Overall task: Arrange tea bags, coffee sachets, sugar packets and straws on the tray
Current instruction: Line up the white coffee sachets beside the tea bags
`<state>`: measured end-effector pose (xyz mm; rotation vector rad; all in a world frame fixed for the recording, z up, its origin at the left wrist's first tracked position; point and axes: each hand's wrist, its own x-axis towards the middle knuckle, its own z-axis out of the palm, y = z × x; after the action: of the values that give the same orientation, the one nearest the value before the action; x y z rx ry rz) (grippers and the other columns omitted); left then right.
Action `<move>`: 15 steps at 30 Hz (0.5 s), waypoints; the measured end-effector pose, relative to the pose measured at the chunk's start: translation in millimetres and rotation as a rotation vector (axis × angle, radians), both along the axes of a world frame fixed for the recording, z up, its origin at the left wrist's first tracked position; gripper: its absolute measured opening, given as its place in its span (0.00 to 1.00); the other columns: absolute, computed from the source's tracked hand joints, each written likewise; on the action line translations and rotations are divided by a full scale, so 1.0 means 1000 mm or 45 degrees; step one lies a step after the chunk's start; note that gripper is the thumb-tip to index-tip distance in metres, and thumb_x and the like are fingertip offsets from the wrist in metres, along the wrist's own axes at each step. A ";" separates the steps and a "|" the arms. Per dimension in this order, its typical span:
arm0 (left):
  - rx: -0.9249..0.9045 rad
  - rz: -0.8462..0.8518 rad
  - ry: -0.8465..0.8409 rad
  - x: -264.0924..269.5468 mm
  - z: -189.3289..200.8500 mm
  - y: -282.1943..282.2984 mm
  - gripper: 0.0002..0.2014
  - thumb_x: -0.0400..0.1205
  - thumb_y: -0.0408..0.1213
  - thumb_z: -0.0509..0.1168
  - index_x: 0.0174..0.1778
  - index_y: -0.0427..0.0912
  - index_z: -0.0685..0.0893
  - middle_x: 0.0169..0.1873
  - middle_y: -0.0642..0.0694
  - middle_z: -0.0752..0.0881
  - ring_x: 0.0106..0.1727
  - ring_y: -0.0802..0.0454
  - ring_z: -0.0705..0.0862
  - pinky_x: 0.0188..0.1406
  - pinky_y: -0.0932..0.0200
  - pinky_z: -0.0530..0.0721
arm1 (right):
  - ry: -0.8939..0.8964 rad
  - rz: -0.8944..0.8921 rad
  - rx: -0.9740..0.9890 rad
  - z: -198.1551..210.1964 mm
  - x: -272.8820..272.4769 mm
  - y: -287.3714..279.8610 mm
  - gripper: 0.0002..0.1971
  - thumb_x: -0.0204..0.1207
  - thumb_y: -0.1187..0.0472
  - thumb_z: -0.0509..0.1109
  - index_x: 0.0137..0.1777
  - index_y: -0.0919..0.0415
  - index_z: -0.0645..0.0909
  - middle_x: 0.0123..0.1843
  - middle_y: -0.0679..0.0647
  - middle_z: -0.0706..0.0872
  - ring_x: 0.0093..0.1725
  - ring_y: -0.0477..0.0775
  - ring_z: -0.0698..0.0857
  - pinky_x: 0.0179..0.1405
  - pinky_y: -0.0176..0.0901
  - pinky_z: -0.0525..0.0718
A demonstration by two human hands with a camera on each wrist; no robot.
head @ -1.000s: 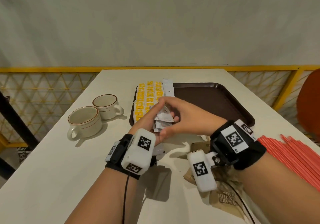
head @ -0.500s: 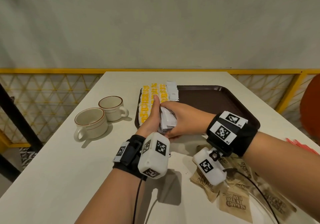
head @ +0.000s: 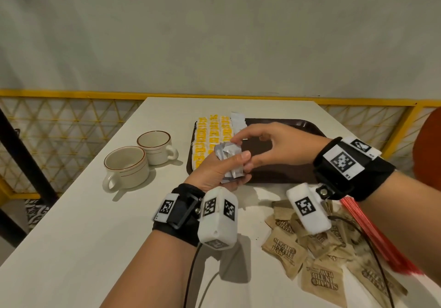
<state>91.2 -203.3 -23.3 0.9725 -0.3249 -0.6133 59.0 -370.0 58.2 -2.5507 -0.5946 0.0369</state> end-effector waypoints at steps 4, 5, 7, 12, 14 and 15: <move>0.078 -0.059 0.009 -0.002 0.001 0.000 0.34 0.56 0.48 0.84 0.55 0.42 0.80 0.36 0.43 0.85 0.36 0.50 0.86 0.35 0.56 0.87 | -0.013 -0.047 0.140 -0.002 0.001 0.001 0.14 0.74 0.58 0.76 0.59 0.56 0.85 0.54 0.48 0.88 0.54 0.43 0.86 0.59 0.38 0.83; 0.106 -0.050 -0.003 -0.002 0.001 -0.001 0.41 0.51 0.53 0.85 0.57 0.41 0.80 0.37 0.42 0.86 0.38 0.49 0.86 0.35 0.56 0.87 | 0.016 -0.057 0.144 -0.003 0.001 0.003 0.14 0.73 0.58 0.77 0.58 0.57 0.85 0.52 0.49 0.89 0.52 0.44 0.87 0.57 0.41 0.84; 0.137 -0.019 -0.003 0.001 -0.001 -0.001 0.50 0.46 0.59 0.84 0.62 0.38 0.79 0.40 0.41 0.87 0.41 0.48 0.88 0.36 0.56 0.88 | 0.081 -0.076 0.087 -0.007 0.003 0.004 0.14 0.72 0.57 0.78 0.56 0.59 0.85 0.50 0.51 0.89 0.50 0.48 0.87 0.55 0.48 0.86; 0.121 0.113 0.036 0.009 -0.005 -0.001 0.49 0.47 0.64 0.81 0.60 0.37 0.83 0.44 0.36 0.89 0.44 0.45 0.90 0.36 0.55 0.89 | 0.160 -0.136 0.289 -0.015 0.004 0.002 0.13 0.74 0.62 0.76 0.54 0.68 0.82 0.52 0.63 0.88 0.50 0.58 0.86 0.59 0.55 0.84; 0.057 0.180 0.084 0.011 -0.006 -0.002 0.41 0.56 0.59 0.77 0.61 0.37 0.82 0.40 0.38 0.89 0.40 0.46 0.90 0.35 0.56 0.89 | 0.242 -0.215 0.671 -0.013 0.007 -0.003 0.10 0.76 0.68 0.72 0.54 0.72 0.78 0.52 0.66 0.86 0.49 0.57 0.85 0.56 0.52 0.85; 0.017 0.210 0.111 0.013 -0.005 -0.002 0.35 0.62 0.55 0.75 0.62 0.38 0.82 0.36 0.40 0.88 0.38 0.47 0.89 0.35 0.56 0.89 | 0.293 -0.257 0.851 -0.011 0.010 -0.007 0.09 0.77 0.70 0.70 0.55 0.70 0.77 0.53 0.66 0.85 0.50 0.57 0.86 0.55 0.50 0.87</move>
<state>104.0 -204.9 -28.7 0.9717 -0.1613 -0.5058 69.1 -376.9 47.4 -1.9068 -0.2047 0.0507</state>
